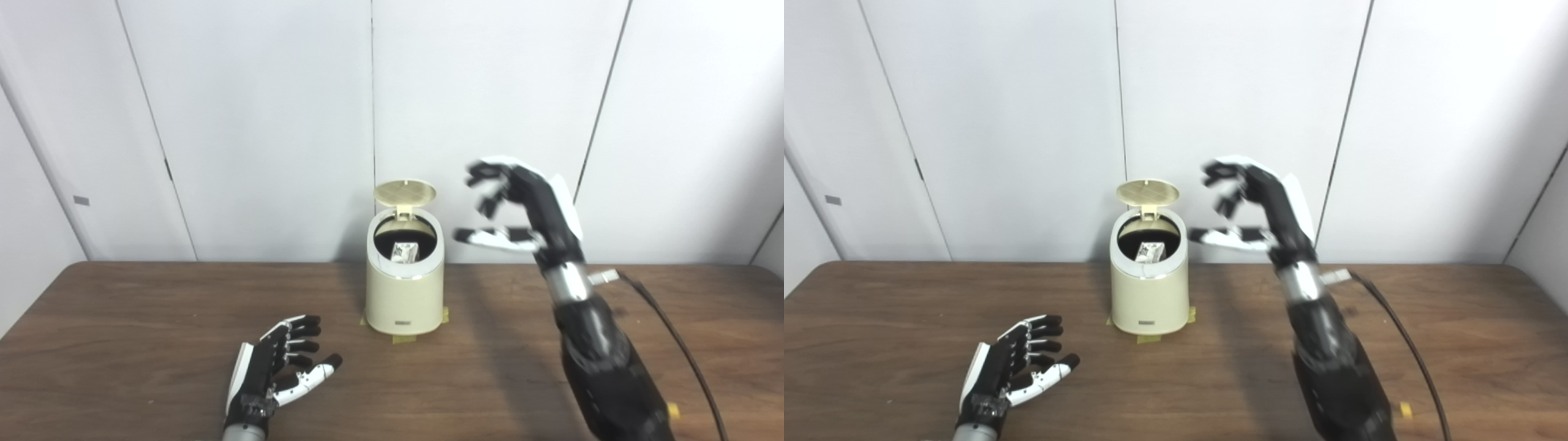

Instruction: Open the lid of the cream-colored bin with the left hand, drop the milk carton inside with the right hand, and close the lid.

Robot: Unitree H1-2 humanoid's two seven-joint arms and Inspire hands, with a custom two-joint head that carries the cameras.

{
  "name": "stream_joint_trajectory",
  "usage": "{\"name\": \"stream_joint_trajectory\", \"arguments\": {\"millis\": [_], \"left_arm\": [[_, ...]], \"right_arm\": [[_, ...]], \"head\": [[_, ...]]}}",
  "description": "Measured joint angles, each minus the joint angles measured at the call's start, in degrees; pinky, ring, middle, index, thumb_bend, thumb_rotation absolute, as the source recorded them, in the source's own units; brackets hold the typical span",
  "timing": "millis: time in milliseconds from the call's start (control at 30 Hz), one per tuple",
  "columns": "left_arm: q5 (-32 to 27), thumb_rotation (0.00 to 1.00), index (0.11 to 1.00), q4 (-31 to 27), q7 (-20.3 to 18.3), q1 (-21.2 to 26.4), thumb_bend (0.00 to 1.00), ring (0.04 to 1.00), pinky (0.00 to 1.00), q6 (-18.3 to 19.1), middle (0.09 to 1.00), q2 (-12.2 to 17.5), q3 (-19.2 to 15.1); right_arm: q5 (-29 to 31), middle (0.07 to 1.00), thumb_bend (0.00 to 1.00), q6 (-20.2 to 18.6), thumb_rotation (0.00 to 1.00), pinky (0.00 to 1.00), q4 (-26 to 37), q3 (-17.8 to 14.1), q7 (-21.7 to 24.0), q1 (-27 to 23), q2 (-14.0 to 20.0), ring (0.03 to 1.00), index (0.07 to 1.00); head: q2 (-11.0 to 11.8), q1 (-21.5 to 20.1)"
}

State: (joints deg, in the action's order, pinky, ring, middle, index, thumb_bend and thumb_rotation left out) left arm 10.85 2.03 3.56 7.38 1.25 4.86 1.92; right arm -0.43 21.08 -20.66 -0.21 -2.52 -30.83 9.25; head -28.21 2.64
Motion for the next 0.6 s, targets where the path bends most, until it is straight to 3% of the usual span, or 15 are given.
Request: {"name": "stream_joint_trajectory", "arguments": {"millis": [167,267,400,533,600], "left_arm": [[0.07,0.16,0.728,0.01,0.00,-0.05,0.70,0.661,0.57,-0.18,0.725,1.06,0.01],[0.06,0.14,0.738,0.00,0.20,-0.02,0.70,0.692,0.60,-0.25,0.738,1.10,-0.18],[-0.25,0.18,0.782,0.01,0.27,0.14,0.71,0.738,0.65,-1.16,0.765,0.81,-0.31],[-0.52,0.35,0.894,0.01,-0.36,2.47,0.82,0.856,0.78,-2.03,0.858,1.13,0.11],[-0.68,0.38,0.927,-0.06,-1.94,4.36,0.89,0.878,0.81,-1.92,0.885,1.97,0.35]], "right_arm": [[5.30,0.719,0.77,-5.99,0.18,0.44,3.23,-1.45,3.82,8.50,0.30,0.542,0.736],[7.92,0.722,0.77,-7.48,0.16,0.40,6.36,-2.45,4.80,11.10,-0.30,0.521,0.738],[9.24,0.717,0.77,-9.15,0.20,0.45,9.60,-3.26,4.55,13.32,-2.48,0.563,0.734],[9.19,0.737,0.76,-12.10,0.19,0.48,11.36,-3.29,4.32,15.91,-4.76,0.588,0.744],[9.19,0.742,0.75,-12.61,0.19,0.48,11.31,-3.42,4.31,16.33,-5.21,0.589,0.748]], "head": [[0.88,0.26],[0.97,0.70],[1.40,0.53],[1.67,0.79],[1.76,0.88]]}}
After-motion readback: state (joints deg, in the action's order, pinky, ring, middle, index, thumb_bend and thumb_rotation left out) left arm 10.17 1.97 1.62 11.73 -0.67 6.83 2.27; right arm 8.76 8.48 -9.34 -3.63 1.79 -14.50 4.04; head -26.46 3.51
